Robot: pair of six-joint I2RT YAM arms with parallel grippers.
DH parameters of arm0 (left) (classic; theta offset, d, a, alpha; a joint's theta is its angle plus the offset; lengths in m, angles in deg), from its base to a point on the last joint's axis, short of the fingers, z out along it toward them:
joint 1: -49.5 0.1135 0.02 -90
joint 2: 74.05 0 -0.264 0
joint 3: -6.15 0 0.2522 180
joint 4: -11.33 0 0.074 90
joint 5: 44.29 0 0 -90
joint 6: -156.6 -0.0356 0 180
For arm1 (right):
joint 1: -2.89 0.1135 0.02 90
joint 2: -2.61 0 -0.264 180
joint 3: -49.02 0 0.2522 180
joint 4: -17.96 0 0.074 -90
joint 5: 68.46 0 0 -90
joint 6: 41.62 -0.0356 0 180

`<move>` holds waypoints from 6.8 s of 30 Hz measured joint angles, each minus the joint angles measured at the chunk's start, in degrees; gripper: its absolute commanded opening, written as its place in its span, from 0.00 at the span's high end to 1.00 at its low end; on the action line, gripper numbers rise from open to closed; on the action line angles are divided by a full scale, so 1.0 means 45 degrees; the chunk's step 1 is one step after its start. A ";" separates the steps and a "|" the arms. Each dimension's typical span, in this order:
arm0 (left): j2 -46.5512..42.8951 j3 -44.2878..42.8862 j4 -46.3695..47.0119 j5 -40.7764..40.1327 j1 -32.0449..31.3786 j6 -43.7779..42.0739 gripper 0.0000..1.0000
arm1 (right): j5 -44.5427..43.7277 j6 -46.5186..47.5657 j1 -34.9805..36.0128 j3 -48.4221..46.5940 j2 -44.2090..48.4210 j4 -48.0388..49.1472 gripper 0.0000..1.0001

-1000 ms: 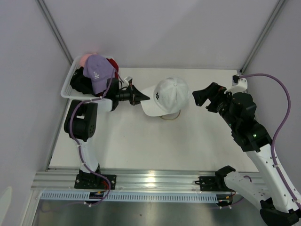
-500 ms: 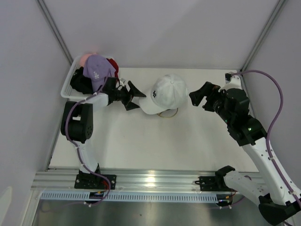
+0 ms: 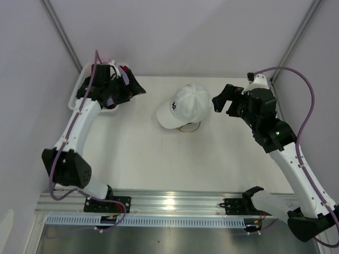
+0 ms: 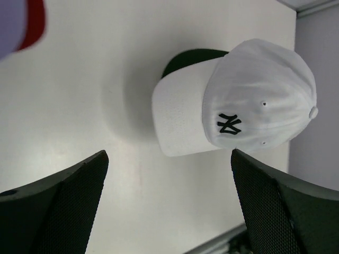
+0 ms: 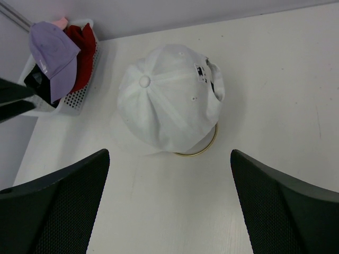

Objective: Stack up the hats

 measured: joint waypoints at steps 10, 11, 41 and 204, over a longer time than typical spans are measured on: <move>-0.3900 -0.1069 -0.1792 -0.3521 0.0000 -0.3002 0.00 | -0.0073 0.0024 -0.0942 -0.0845 -0.1214 -0.0214 0.00; -0.3900 -0.1195 -0.1865 -0.3745 0.0000 -0.3147 0.00 | 0.0015 0.0034 -0.1054 -0.0967 -0.1462 -0.0243 0.01; -0.1345 0.2608 0.1783 -0.3551 0.2555 -0.1049 0.09 | 0.2283 0.0228 -0.2215 -0.0408 -0.3774 0.1802 0.01; -1.1239 0.9967 -0.3721 -0.3609 0.8068 0.1855 0.01 | -0.1758 -1.0059 0.8087 -0.6426 -1.5106 0.5251 1.00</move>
